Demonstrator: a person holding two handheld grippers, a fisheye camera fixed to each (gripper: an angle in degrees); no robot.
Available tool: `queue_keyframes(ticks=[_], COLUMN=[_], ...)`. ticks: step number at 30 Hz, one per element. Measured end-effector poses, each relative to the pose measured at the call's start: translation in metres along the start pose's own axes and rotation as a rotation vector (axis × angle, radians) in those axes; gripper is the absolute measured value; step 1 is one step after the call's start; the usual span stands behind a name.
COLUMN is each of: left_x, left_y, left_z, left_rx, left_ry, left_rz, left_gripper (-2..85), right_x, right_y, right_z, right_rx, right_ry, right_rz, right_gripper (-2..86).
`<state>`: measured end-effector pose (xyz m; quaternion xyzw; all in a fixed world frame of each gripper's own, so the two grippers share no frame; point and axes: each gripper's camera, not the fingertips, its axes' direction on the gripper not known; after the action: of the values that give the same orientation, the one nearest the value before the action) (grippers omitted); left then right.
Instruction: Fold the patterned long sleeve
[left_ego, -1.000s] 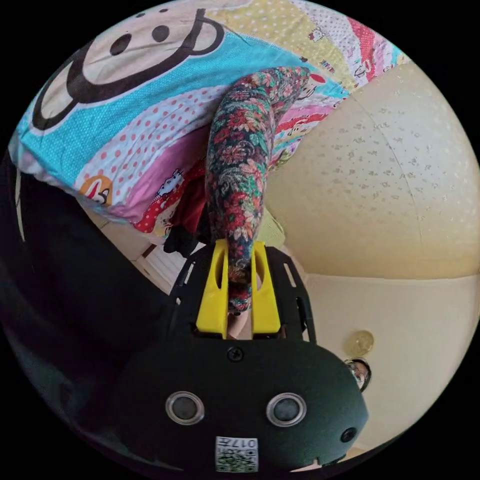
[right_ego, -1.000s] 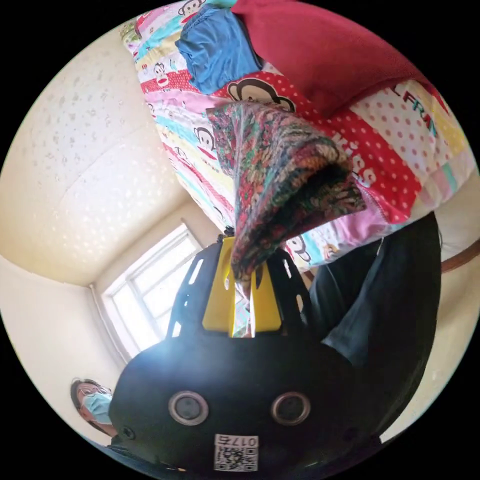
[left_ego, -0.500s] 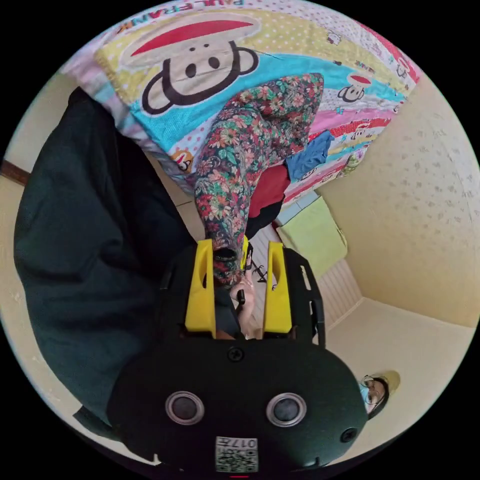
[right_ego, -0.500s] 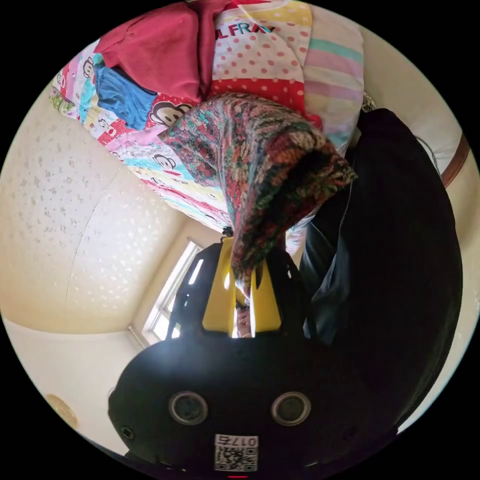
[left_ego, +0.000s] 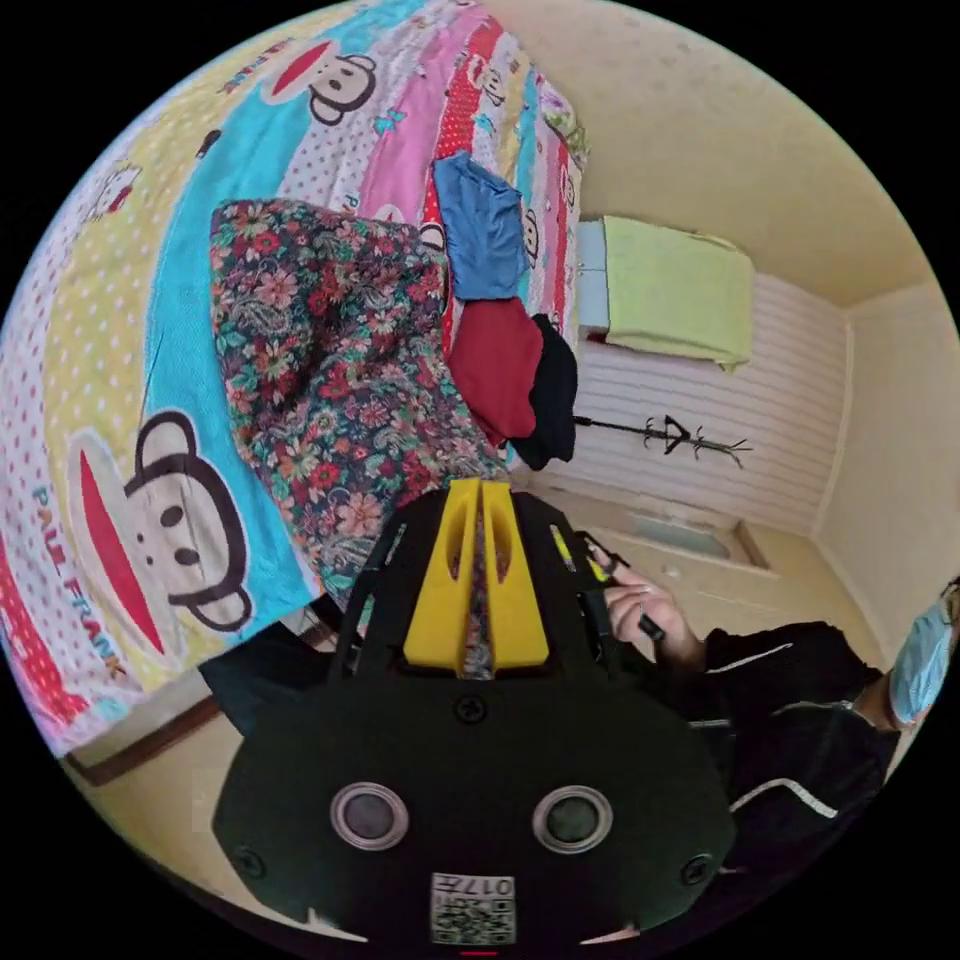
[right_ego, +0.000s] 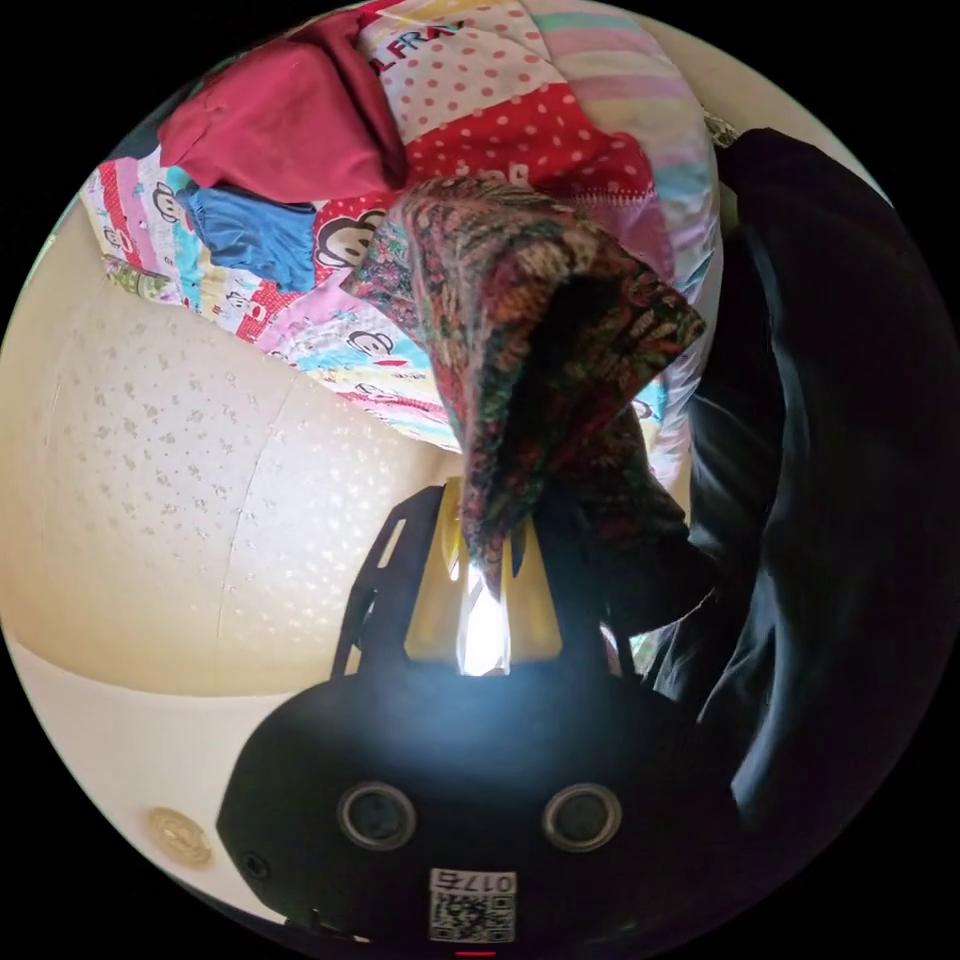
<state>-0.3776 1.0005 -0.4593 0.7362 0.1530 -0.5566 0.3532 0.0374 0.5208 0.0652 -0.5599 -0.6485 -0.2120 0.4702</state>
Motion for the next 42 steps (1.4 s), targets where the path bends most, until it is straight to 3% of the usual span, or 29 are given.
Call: queue_keyframes(ticks=[1, 2, 4, 6, 11, 14, 18, 22, 26, 30, 33, 36, 39, 41, 42], left_x=[-0.011, -0.019, -0.049, -0.060, -0.045, -0.052, -0.102, -0.137, -0.141, -0.121, -0.093, -0.060, -0.034, -0.030, -0.035], left_y=[-0.013, -0.018, -0.027, -0.034, -0.047, -0.040, -0.006, 0.044, 0.081, 0.105, 0.104, 0.086, 0.062, 0.042, 0.028], left_z=[0.043, 0.068, 0.134, 0.160, 0.163, 0.119, 0.040, -0.007, -0.023, -0.027, -0.024, -0.019, -0.010, 0.008, 0.028], left_rx=[-0.124, -0.215, -0.377, -0.457, -0.552, -0.441, -0.091, 0.171, 0.291, 0.393, 0.425, 0.433, 0.465, 0.424, 0.348], left_ry=[-0.134, -0.157, -0.032, -0.018, -0.071, 0.075, 0.293, 0.284, 0.207, 0.203, 0.188, 0.126, 0.029, -0.021, -0.084], left_rz=[0.038, 0.052, 0.034, 0.003, 0.130, 0.190, 0.094, -0.006, -0.074, -0.065, -0.005, 0.070, 0.147, 0.163, 0.132], left_gripper=[-0.8, -0.8, -0.9, -1.0, -1.0, -1.0, -0.9, -1.0, -1.0, -1.0, -1.0, -1.0, -0.9, -1.0, -1.0], right_x=[-0.002, -0.004, -0.006, -0.008, -0.019, -0.040, -0.070, -0.103, -0.111, -0.099, -0.107, -0.109, -0.069, -0.018, -0.005], right_y=[0.003, 0.004, 0.006, 0.001, -0.017, -0.019, -0.026, -0.061, -0.121, -0.124, -0.087, -0.039, -0.004, 0.011, 0.013], right_z=[0.006, 0.011, 0.013, 0.014, 0.051, 0.084, 0.125, 0.188, 0.238, 0.265, 0.276, 0.275, 0.296, 0.306, 0.307], right_rx=[0.007, 0.020, 0.114, 0.186, 0.171, 0.145, 0.141, 0.123, 0.122, -0.068, -0.244, -0.338, -0.499, -0.328, -0.281], right_ry=[-0.005, -0.003, 0.078, 0.142, 0.076, 0.033, 0.040, 0.183, 0.414, 0.221, 0.217, 0.349, 0.761, 1.216, 1.292], right_rz=[-0.007, 0.000, 0.012, 0.035, 0.062, 0.021, -0.052, -0.198, -0.401, -0.478, -0.661, -0.977, -1.238, -1.444, -1.502], right_gripper=[2.5, 2.7, 2.9, 2.8, 1.7, 1.9, 3.1, 6.5, 9.1, 10.1, 9.6, 7.9, 7.8, 8.7, 8.9])
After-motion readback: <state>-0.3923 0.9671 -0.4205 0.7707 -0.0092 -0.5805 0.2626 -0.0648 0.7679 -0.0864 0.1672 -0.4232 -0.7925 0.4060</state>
